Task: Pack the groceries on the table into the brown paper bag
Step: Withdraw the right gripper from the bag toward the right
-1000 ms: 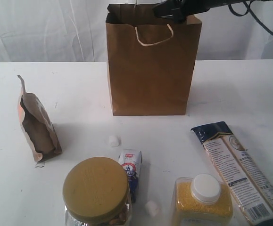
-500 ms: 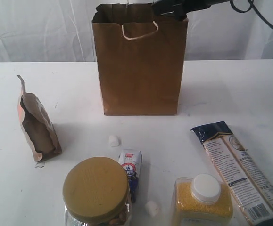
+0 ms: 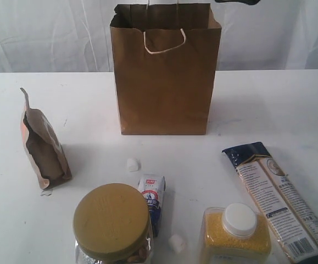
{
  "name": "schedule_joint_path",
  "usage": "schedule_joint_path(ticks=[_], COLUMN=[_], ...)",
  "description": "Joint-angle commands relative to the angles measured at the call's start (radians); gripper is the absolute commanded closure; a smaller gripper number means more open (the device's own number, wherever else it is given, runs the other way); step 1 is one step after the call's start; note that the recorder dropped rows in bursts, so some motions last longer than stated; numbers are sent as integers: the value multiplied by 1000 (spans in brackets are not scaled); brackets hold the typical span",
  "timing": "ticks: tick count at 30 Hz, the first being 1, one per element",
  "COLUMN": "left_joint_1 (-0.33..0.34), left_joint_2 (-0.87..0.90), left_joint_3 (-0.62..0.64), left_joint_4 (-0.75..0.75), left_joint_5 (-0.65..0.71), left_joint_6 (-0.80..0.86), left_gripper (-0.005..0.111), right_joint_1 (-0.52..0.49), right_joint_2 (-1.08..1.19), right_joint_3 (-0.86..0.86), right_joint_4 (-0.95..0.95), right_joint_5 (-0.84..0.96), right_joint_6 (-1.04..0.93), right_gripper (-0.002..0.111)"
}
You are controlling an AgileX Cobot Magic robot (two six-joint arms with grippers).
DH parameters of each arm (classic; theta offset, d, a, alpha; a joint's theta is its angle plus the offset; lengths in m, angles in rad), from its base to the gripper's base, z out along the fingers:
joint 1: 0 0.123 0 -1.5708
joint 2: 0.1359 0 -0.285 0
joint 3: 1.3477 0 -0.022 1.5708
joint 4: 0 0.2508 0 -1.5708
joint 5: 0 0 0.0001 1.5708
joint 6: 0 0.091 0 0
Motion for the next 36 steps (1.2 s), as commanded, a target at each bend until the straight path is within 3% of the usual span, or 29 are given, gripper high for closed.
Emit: schedule_joint_path(ticks=[1, 8, 13, 29, 36], left_joint_1=[-5, -5, -5, -5, -5], left_joint_2=[-3, -3, -3, -3, -3], left_joint_3=[-8, -8, -8, -8, -8], left_joint_4=[-7, -7, -27, -27, -29], left_joint_5=[2, 2, 2, 0, 0], left_joint_6=[4, 4, 4, 4, 4], left_gripper=[107, 107, 107, 107, 107], right_joint_1=[-50, -86, -86, -82, -1], right_joint_2=[-60, -135, -192, -512, -732], right_joint_3=[-6, -2, 94, 481, 594], right_joint_4=[-40, -128, -196, -228, -221], right_joint_5=[91, 277, 277, 277, 277], right_joint_6=[77, 220, 345, 377, 377], right_gripper=[30, 30, 30, 30, 30])
